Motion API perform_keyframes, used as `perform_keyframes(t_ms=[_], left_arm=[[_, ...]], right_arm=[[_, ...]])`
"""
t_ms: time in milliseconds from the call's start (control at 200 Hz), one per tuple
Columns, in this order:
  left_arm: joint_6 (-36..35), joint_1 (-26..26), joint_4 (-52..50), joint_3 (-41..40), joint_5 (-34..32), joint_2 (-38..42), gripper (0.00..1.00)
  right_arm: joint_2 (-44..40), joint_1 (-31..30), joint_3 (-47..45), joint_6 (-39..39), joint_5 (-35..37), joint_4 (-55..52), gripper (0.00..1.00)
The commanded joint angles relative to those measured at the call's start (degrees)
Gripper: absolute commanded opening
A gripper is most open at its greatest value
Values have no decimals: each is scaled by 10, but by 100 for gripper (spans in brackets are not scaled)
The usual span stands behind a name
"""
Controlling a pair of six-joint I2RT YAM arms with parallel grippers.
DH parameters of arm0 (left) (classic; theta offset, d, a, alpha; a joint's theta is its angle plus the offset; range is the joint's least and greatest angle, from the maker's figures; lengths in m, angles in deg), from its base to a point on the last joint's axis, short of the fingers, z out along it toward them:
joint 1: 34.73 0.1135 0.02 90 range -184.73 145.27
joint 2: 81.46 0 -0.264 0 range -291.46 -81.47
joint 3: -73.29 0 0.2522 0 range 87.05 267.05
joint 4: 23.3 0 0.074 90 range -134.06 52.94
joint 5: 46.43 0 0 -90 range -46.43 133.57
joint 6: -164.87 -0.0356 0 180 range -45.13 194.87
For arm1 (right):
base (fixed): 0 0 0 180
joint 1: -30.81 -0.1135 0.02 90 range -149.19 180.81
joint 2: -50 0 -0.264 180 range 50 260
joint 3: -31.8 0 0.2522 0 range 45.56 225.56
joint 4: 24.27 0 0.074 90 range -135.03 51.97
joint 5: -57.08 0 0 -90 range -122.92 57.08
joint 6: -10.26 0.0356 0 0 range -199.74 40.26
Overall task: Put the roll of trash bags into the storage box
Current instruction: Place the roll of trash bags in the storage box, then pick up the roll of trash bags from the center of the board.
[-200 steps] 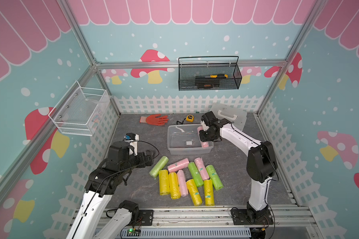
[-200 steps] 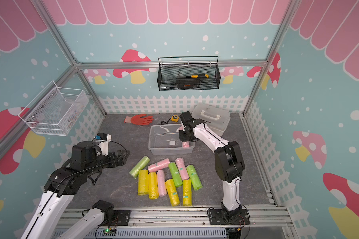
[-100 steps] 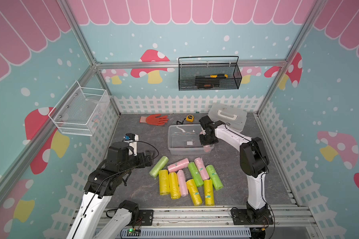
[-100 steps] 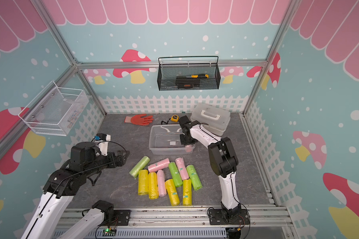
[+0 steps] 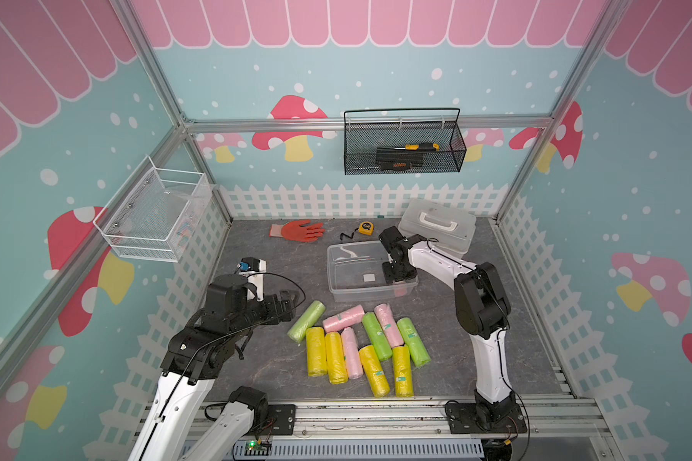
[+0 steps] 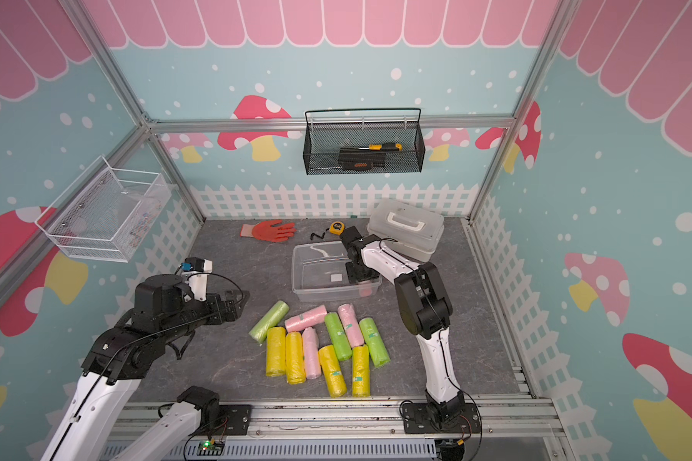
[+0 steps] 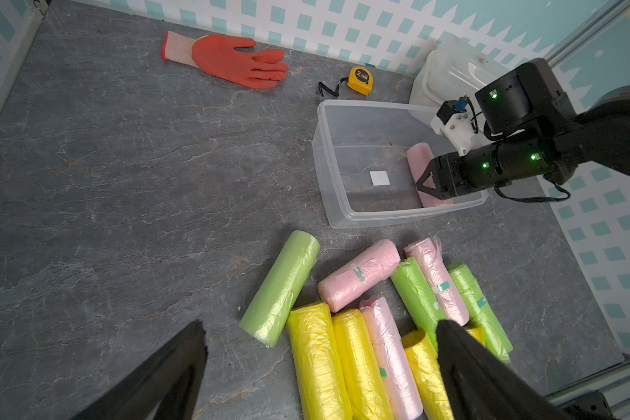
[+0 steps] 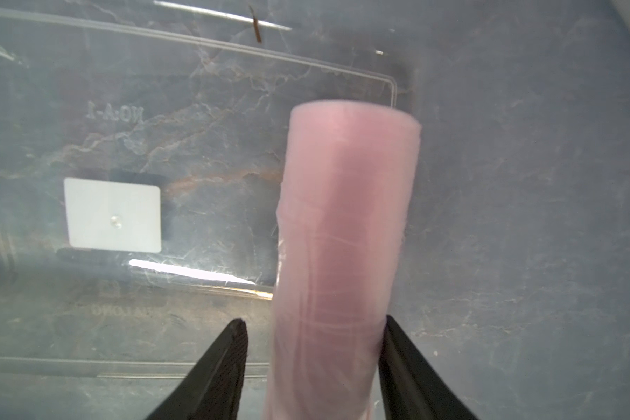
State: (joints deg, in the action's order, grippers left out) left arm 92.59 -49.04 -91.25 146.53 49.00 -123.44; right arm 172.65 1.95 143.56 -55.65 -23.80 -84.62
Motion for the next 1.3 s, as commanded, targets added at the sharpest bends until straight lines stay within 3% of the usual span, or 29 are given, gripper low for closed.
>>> perform_keyframes(t_ms=[0,400,595,881,1071,1291], left_arm=[[-6,2,6,-6,-2,9,99],[-6,3,6,-7,-3,8,99],[-7,2,7,-7,4,-4,99],[0,2,8,-4,-10,-29,99],[75,-10,17,37,42,-94,99],[129,-89,42,2,-67,-108,99]], right_arm=[[-13,-7,6,-4,16,-8,63],[-132,-24,-68,-13,35,46,67],[-251,-24,-123,-37,51,74,68],[-459,-24,-286,-17,38,149,73],[-556,-24,-370,-1,15,202,75],[-582,-24,-388,-4,31,191,77]])
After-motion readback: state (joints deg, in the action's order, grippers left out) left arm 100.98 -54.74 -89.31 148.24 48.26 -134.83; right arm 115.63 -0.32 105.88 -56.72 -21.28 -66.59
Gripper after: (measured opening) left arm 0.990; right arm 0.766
